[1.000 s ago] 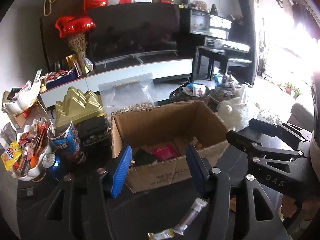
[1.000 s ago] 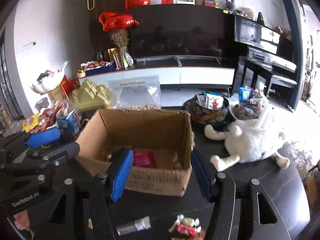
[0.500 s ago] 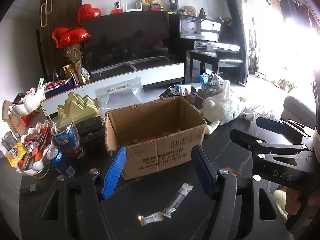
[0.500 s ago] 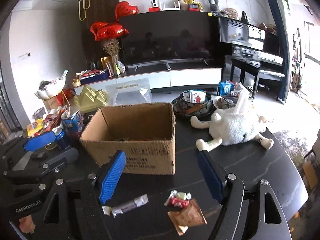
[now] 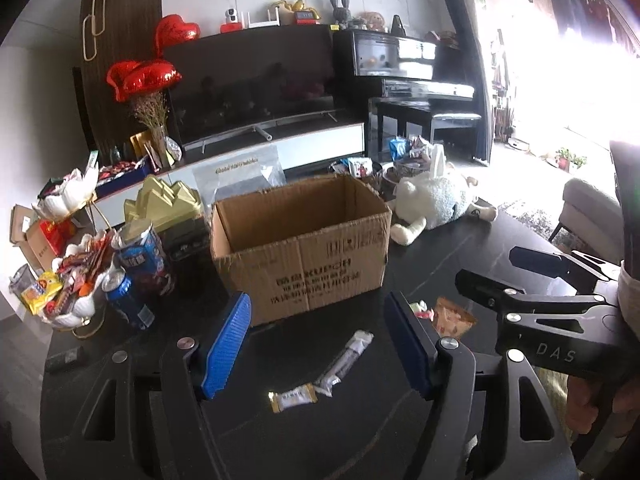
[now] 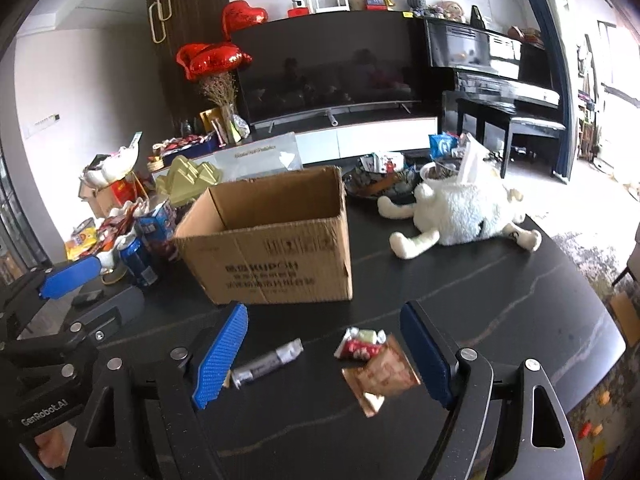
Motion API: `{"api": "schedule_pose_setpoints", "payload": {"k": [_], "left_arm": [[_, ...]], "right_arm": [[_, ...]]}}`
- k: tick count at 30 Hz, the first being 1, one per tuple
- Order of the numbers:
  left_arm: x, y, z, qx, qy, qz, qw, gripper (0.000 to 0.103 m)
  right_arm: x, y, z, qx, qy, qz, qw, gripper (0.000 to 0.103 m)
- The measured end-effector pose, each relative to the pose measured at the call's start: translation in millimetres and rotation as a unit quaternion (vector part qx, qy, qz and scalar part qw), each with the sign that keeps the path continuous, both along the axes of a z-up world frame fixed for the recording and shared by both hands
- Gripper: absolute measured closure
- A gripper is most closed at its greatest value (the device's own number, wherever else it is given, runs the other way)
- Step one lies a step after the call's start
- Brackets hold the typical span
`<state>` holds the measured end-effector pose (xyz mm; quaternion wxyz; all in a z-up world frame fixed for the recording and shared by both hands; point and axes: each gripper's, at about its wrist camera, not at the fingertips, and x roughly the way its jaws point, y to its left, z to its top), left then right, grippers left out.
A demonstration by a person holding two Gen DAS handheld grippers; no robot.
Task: Organize snacks
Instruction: 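Move both tools back down to the remaining snacks, then grasp the long white bar packet with the left tool while the right tool grasps the brown biscuit packet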
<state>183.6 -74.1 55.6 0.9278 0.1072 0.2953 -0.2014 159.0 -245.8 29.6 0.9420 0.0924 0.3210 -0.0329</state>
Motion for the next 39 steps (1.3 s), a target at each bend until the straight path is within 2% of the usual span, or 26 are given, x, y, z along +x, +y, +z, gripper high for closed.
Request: {"api": "schedule_pose_setpoints", "payload": {"k": [5,16,29,39], "left_arm": [[-9.0,-2.6,-14.2,0.005,0.011,-0.009,0.9999,0.035],[-16.4,-15.4,-50.4,0.021,0.052,-0.035,0.9978,0.035],[14.4,-23.1,-94.2,0.022,0.121,-0.061,0.9906,0.035],[46.0,-35.3,-126.5,0.028,0.148,-0.077,0.9857,0.036]], "right_arm": [[-11.9,-0.1,-13.7,0.003,0.01,-0.005,1.0,0.024],[-28.3,-10.1,-55.9,0.041,0.056,-0.024,0.997,0.024],[-13.0,-21.3,-91.2,0.067,0.097,-0.061,0.991,0.024],[9.6,-35.0,-122.3,0.088,0.131,-0.091,0.983,0.024]]}}
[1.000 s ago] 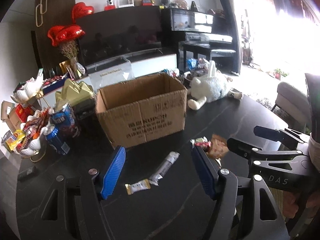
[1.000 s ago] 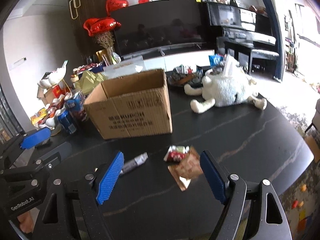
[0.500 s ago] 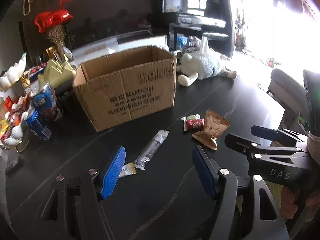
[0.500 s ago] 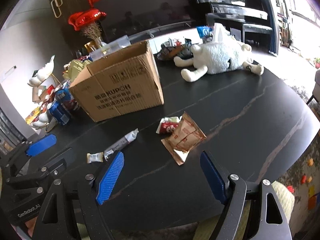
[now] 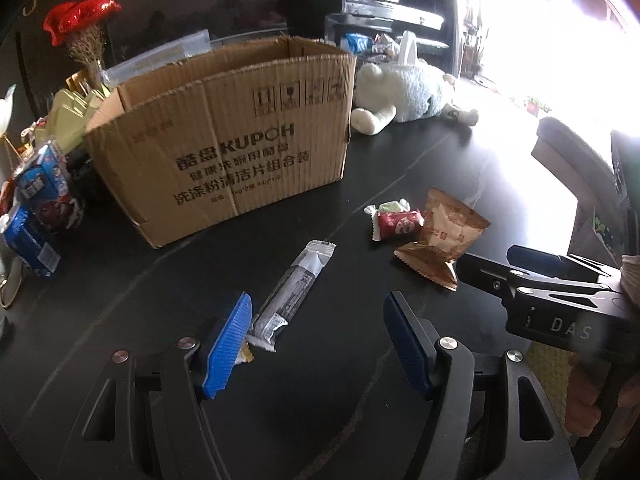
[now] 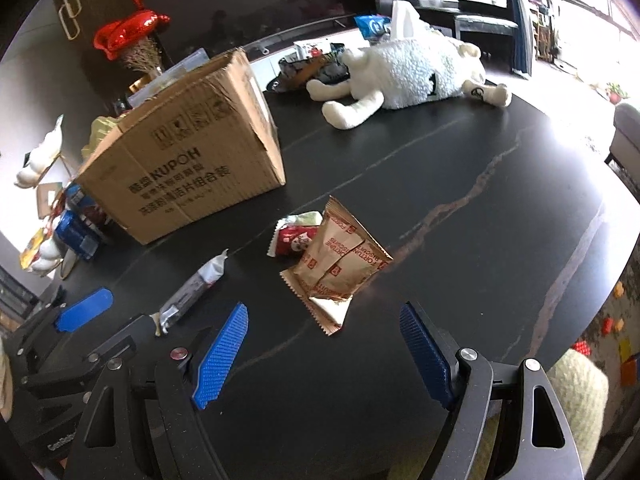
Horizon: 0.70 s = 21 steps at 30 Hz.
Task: Organize snacks
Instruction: 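Grasp the long white bar packet with the left tool while the right tool grasps the brown biscuit packet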
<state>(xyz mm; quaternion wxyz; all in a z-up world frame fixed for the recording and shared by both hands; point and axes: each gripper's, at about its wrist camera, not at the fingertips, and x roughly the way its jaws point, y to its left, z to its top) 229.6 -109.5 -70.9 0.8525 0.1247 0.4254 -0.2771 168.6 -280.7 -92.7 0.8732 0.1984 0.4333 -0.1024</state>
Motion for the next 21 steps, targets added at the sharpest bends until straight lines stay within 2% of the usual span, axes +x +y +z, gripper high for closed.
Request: {"api": "schedule_pose_setpoints", "payload": {"k": [12,21], "left_arm": [[31.2,-11.5,-36.6,0.01,0.034,-0.004,0.9994,0.044],[45.8,-10.9,-50.5,0.015,0.05,0.006,0.9986,0.05]], "right_arm": [[23.0,-5.8,-19.5,-0.002,0.011,-0.011,1.0,0.024],[37.4,-1.0,-27.3,-0.012,0.01,0.003,1.0,0.024]]}}
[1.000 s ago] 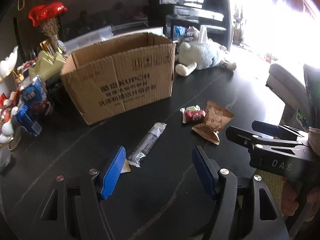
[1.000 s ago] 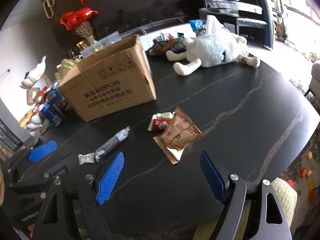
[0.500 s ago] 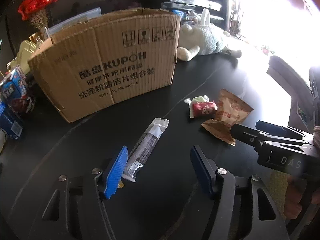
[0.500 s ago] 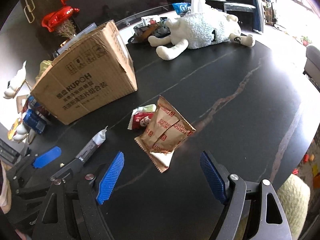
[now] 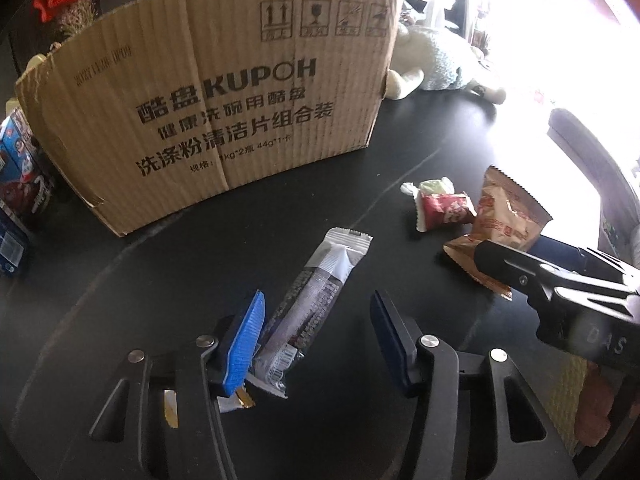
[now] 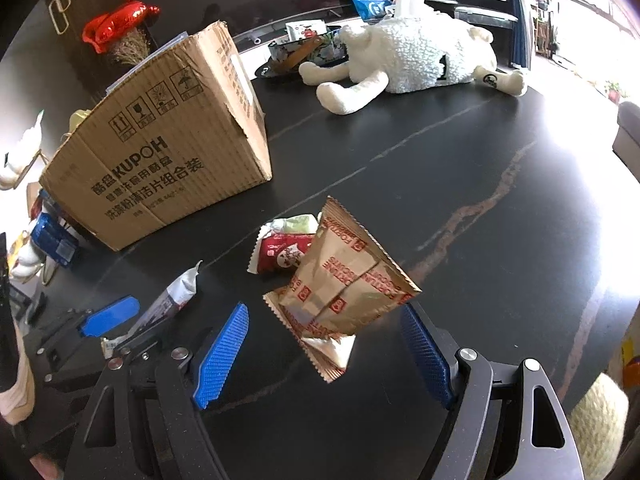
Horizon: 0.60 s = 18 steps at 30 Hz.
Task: Organize snacks
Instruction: 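Grasp the long white bar packet with the left tool while the right tool grasps the brown biscuit packet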
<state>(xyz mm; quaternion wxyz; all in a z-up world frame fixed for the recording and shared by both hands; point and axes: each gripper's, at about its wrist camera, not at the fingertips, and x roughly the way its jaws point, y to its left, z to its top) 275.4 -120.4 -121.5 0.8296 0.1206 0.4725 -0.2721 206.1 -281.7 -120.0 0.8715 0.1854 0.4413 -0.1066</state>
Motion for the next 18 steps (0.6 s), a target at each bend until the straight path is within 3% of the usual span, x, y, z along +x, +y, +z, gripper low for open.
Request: {"api": "schedule_pose_setpoints", "payload": {"k": [3,7,10,14,18], "left_arm": [[3.5,-1.0,-2.8,-0.001,0.007,0.001,1.0,0.053],[7.7,-0.9,-5.8,0.001,0.009,0.005,0.9999,0.062],[8.8,-0.1,-8.7,0.0,0.014,0.006,0.9999,0.069],[9.0,-0.6,-10.3,-0.002,0.013,0.01,0.9999,0.078],[8.0,3.3,-10.0,-0.009,0.014,0.016,0.9997,0.08]], "right_arm": [[3.2,3.7,-0.7,-0.002,-0.01,0.014,1.0,0.031],[8.3,4.3,-6.6,0.007,-0.005,0.023,1.0,0.051],[9.2,4.6,-9.5,0.009,-0.005,0.025,1.0,0.057],[8.1,8.1,-5.7,0.003,-0.014,0.032,0.999,0.06],[6.1,14.8,-1.4,-0.006,-0.023,0.044,0.999,0.06]]}}
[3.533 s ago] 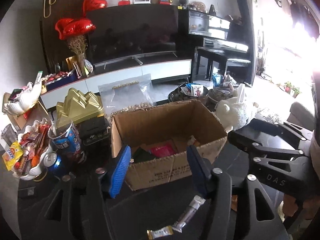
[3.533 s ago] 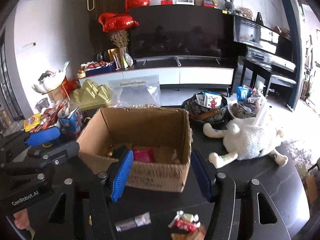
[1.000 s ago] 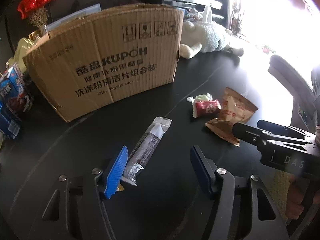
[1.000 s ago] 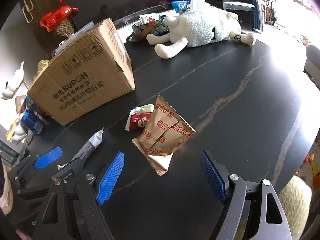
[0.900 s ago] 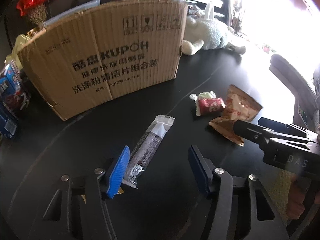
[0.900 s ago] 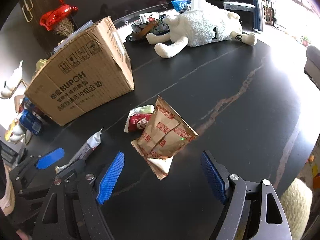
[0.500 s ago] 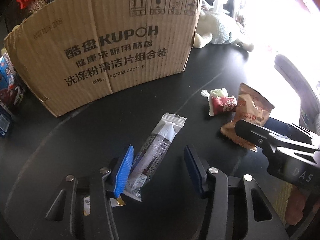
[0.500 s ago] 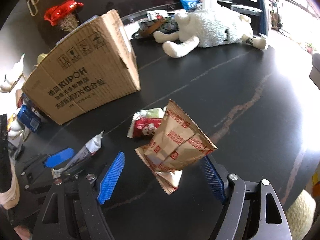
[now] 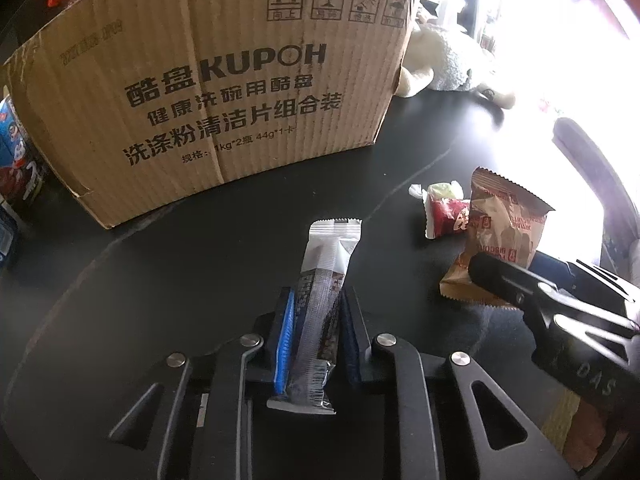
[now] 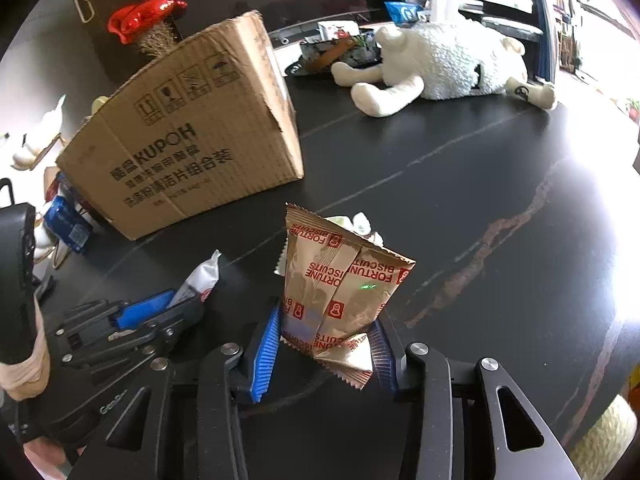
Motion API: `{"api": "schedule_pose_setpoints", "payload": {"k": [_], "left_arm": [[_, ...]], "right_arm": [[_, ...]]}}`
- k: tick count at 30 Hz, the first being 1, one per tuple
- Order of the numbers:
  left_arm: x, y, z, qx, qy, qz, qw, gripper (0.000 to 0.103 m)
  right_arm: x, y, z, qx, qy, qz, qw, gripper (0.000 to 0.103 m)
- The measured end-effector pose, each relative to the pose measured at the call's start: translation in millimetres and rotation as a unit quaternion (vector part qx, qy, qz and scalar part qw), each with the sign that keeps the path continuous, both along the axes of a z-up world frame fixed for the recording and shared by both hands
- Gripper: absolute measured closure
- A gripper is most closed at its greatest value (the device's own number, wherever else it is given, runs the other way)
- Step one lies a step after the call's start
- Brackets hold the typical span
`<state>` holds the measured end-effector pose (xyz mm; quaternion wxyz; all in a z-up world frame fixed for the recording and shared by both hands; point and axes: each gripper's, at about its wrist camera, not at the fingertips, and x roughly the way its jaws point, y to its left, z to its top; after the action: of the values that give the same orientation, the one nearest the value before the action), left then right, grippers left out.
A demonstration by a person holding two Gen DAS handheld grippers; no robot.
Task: Organize snacks
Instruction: 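Grasp the long white bar packet with the left tool while the right tool grasps the brown biscuit packet, then lift both packets and carry them over the cardboard box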
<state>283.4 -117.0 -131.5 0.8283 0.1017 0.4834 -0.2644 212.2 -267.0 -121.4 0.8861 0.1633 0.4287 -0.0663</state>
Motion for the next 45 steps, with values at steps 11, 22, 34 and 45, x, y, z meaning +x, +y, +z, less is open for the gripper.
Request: {"api": "schedule_pose_setpoints", "payload": {"k": [11,22,34,45], "left_arm": [[-15.9,11.0,30.4,-0.029,-0.014,0.015,0.9994,0.082],[-42.8,31.1,79.5,-0.059,-0.046,0.035,0.9966,0.082],[-66.0,38.6,119.4,-0.082,-0.087,0.05,0.9915,0.083],[-73.8,52.8,159.8,-0.102,-0.123,0.068,0.9849,0.083]], "right_arm": [[-9.1,10.0,11.2,0.003,-0.02,0.023,1.0,0.06],[-29.6,18.7,41.1,-0.004,-0.052,0.037,0.998,0.06],[-42.6,32.8,84.5,-0.025,-0.091,0.064,0.993,0.06],[-45.6,44.4,134.3,-0.029,-0.141,0.092,0.985,0.06]]}}
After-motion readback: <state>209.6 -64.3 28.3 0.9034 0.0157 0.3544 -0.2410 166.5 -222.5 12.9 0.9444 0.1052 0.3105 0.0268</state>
